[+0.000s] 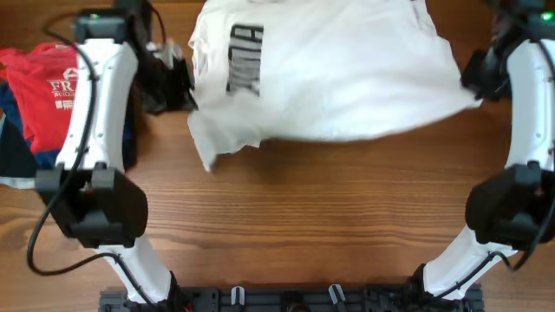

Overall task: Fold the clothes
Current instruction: 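Stretch the shirt hem apart with both grippers to flatten it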

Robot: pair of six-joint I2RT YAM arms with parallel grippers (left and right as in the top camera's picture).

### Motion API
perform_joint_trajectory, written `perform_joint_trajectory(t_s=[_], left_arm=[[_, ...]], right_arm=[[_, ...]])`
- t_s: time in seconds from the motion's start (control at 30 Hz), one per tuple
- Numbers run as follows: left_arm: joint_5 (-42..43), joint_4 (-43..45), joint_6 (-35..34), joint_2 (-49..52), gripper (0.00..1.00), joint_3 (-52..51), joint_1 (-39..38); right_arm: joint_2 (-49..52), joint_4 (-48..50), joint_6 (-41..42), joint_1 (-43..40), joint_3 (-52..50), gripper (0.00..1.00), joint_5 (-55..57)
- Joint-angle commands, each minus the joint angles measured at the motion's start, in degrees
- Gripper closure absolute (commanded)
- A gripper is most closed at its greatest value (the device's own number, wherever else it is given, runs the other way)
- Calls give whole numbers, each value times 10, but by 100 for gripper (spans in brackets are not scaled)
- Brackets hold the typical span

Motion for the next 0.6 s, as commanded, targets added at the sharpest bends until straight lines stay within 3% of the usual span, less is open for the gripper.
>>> perform_joint_trajectory(t_s=[0.0,0.23,0.57], left_arm=[[-38,-12,28,-14,96,-93,-2],[-55,45,22,-82,96,-275,1],[-86,137,-22,-261,96,-455,68]], right_arm=[[-12,-1,10,-9,-70,96,7],[-37,-8,22,-19,-189,96,8],[-137,43,33,-124,-349,96,-54]])
